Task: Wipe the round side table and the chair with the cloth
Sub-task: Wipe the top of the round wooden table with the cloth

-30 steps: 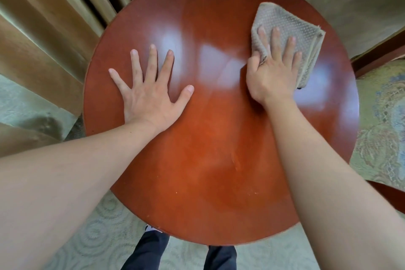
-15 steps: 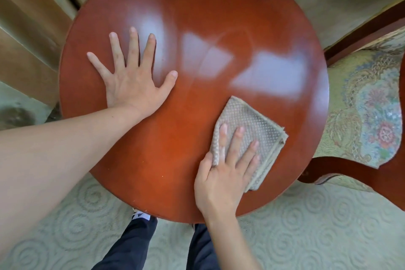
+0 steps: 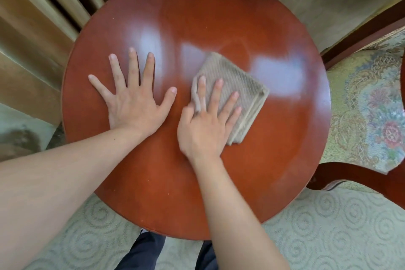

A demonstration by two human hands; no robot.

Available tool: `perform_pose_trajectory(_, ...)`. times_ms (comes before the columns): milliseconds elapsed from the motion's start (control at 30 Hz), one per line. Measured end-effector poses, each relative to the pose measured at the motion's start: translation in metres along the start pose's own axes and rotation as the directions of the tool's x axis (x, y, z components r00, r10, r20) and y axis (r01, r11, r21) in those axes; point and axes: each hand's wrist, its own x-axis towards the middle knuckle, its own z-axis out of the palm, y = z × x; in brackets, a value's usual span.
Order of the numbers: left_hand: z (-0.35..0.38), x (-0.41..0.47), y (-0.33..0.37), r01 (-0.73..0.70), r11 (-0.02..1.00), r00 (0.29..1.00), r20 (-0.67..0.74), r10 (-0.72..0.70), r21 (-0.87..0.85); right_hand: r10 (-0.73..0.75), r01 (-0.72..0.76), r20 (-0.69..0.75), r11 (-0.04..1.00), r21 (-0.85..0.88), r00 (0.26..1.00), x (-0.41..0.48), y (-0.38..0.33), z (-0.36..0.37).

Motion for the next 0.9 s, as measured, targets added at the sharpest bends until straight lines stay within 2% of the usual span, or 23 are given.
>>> perform_pose_trajectory(67, 0.000, 0.000, 0.001, 0.004, 1.000, 1.000, 0.004, -0.004, -0.004, -0.007, 0.007, 0.014, 1.000, -0.028, 1.000, 0.043, -0.007, -0.009)
perform_pose_trajectory(233, 0.001, 0.001, 0.001, 0.009, 1.000, 1.000, -0.009, -0.009, 0.002, -0.135, 0.145, 0.095, 0.984, -0.103, 0.986, 0.123, -0.021, -0.030)
perform_pose_trajectory(433, 0.005, 0.003, 0.001, 0.014, 1.000, 1.000, -0.026, -0.013, 0.015, -0.264, 0.295, 0.186, 0.941, -0.166, 0.946, 0.156, -0.039, -0.036)
perform_pose_trajectory(600, 0.005, 0.003, 0.001, 0.014, 1.000, 1.000, -0.028, -0.014, 0.009, -0.446, 0.501, 0.280, 0.849, -0.169, 0.850, 0.131, -0.012, -0.044)
perform_pose_trajectory(733, 0.004, 0.002, 0.000, 0.011, 1.000, 1.000, -0.027, -0.010, 0.017, -0.473, 0.514, 0.228, 0.840, -0.175, 0.851, 0.064, 0.017, -0.036)
perform_pose_trajectory(900, 0.001, 0.000, 0.000, 0.003, 1.000, 1.000, -0.017, -0.003, 0.010, -0.410, 0.444, 0.209, 0.883, -0.156, 0.888, -0.023, 0.065, -0.026)
